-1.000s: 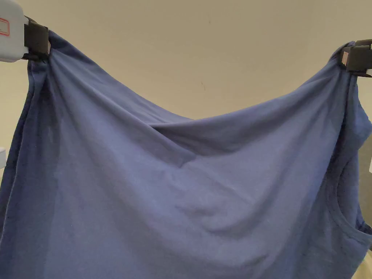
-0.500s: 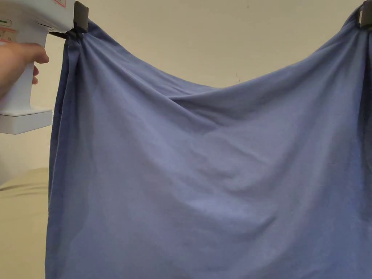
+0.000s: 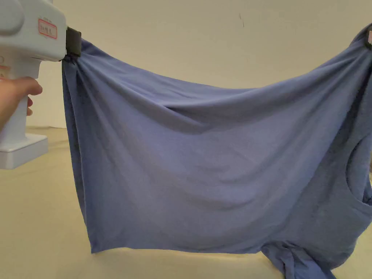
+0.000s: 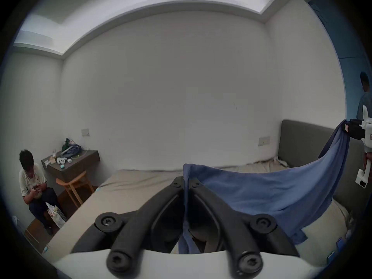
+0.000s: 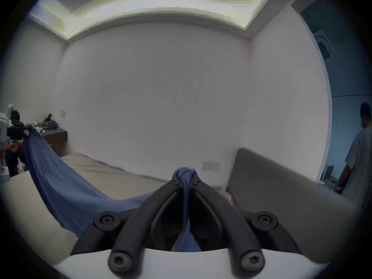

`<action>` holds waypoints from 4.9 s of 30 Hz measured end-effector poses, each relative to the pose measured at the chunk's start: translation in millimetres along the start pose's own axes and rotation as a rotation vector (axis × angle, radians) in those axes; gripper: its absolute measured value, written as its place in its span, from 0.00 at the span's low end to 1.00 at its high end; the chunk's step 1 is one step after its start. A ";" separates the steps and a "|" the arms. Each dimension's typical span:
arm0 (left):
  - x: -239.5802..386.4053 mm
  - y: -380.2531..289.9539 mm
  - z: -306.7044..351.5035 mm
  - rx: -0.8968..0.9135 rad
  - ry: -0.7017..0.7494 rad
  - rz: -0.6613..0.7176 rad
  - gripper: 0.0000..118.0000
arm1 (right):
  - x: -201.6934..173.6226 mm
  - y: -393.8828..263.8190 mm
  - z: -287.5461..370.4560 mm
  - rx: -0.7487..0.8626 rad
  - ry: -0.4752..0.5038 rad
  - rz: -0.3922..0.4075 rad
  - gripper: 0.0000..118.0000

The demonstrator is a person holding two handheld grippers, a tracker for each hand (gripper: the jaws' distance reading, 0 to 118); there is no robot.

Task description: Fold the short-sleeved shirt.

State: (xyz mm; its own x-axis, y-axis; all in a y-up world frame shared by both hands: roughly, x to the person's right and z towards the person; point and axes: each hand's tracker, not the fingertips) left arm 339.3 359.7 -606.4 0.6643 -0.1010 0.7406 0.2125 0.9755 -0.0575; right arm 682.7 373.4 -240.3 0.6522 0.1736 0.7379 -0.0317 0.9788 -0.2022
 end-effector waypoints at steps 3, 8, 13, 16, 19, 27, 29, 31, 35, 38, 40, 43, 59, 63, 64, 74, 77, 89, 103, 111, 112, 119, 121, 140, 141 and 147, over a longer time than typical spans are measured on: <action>10.4 -53.1 -22.3 -0.058 -0.012 -0.021 0.00 | -3.9 -61.9 -18.7 -0.075 0.022 -0.029 0.05; 32.4 -125.3 -59.2 -0.180 -0.049 -0.028 0.00 | -13.6 -152.2 -45.9 -0.207 0.037 -0.095 0.05; 46.0 -165.3 -80.7 -0.230 -0.054 -0.006 0.00 | -26.7 -209.8 -59.2 -0.278 0.038 -0.109 0.05; 46.3 -179.7 -76.2 -0.239 -0.070 0.005 0.00 | -34.4 -230.0 -55.3 -0.310 0.055 -0.101 0.05; 42.5 -197.6 -57.0 -0.248 -0.094 0.033 0.00 | -37.7 -246.6 -36.4 -0.329 0.092 -0.116 0.05; 28.9 -270.3 52.4 -0.313 -0.108 0.112 0.00 | -46.8 -303.7 75.1 -0.384 0.142 -0.143 0.05; 27.7 -286.1 86.5 -0.313 -0.103 0.120 0.00 | -47.1 -314.8 111.1 -0.384 0.145 -0.160 0.05; 27.5 -297.6 116.6 -0.329 -0.094 0.099 0.00 | -40.0 -324.1 139.2 -0.392 0.154 -0.162 0.05; 19.3 -305.1 171.8 -0.358 -0.089 0.125 0.00 | -30.4 -326.2 197.3 -0.415 0.169 -0.157 0.05; 11.2 -308.2 212.9 -0.360 -0.079 0.162 0.00 | -24.7 -330.8 244.5 -0.416 0.164 -0.177 0.05; 8.7 -314.5 242.5 -0.373 -0.068 0.162 0.00 | -17.9 -337.6 276.4 -0.418 0.164 -0.217 0.05; 7.4 -332.9 289.3 -0.421 -0.055 0.144 0.00 | -10.4 -353.5 325.3 -0.435 0.148 -0.261 0.05; 20.5 -407.0 359.9 -0.621 -0.049 0.099 0.08 | -15.5 -420.1 418.6 -0.610 0.099 -0.241 0.09; 11.7 -399.5 369.5 -0.665 -0.077 0.178 0.69 | -10.8 -405.2 417.7 -0.682 0.114 -0.270 1.00; 12.7 -393.3 378.4 -0.647 -0.065 0.171 0.69 | -10.2 -397.5 427.3 -0.635 0.120 -0.279 1.00; 53.7 -327.1 478.5 -0.391 0.025 0.068 0.00 | -51.5 -340.7 504.2 -0.470 0.010 -0.223 0.03; 59.5 -329.8 479.7 -0.402 0.008 0.048 0.00 | -47.5 -342.0 505.9 -0.509 0.080 -0.275 0.03; 37.9 -397.6 396.1 -0.629 -0.090 0.119 0.77 | -56.8 -342.3 484.7 -0.527 0.107 -0.248 0.03; 28.7 -439.2 316.1 -0.771 -0.105 0.052 0.03 | -89.2 -353.8 440.9 -0.640 0.151 -0.187 0.03; 28.6 -420.6 332.4 -0.735 -0.107 0.088 0.03 | -64.2 -367.9 429.3 -0.737 0.121 -0.286 1.00; 27.9 -417.3 334.2 -0.728 -0.108 0.100 0.03 | -59.7 -374.4 425.4 -0.788 0.139 -0.315 1.00; 36.1 -405.1 339.7 -0.714 -0.105 0.109 0.03 | -34.5 -411.1 399.0 -0.812 0.047 -0.341 1.00; 38.9 -405.2 338.7 -0.721 -0.102 0.096 0.03 | -34.3 -424.6 383.6 -0.860 0.046 -0.332 0.92; 52.2 -346.6 293.2 -0.622 -0.088 0.154 0.03 | -24.8 -364.9 346.4 -0.698 0.045 -0.340 0.10; 52.1 -339.5 282.7 -0.603 -0.089 0.154 0.03 | -22.9 -357.3 334.4 -0.677 0.049 -0.344 0.10; 46.1 -331.9 194.6 -0.599 -0.058 0.094 0.03 | -15.0 -342.5 241.5 -0.638 0.060 -0.364 0.10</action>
State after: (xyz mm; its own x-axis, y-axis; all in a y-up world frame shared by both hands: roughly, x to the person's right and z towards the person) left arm 159.9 69.3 -422.9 0.6628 0.0072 0.7487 0.5325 0.6984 -0.4782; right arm 500.8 61.7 -26.6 0.5784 -0.1746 0.7968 0.6297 0.7165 -0.3001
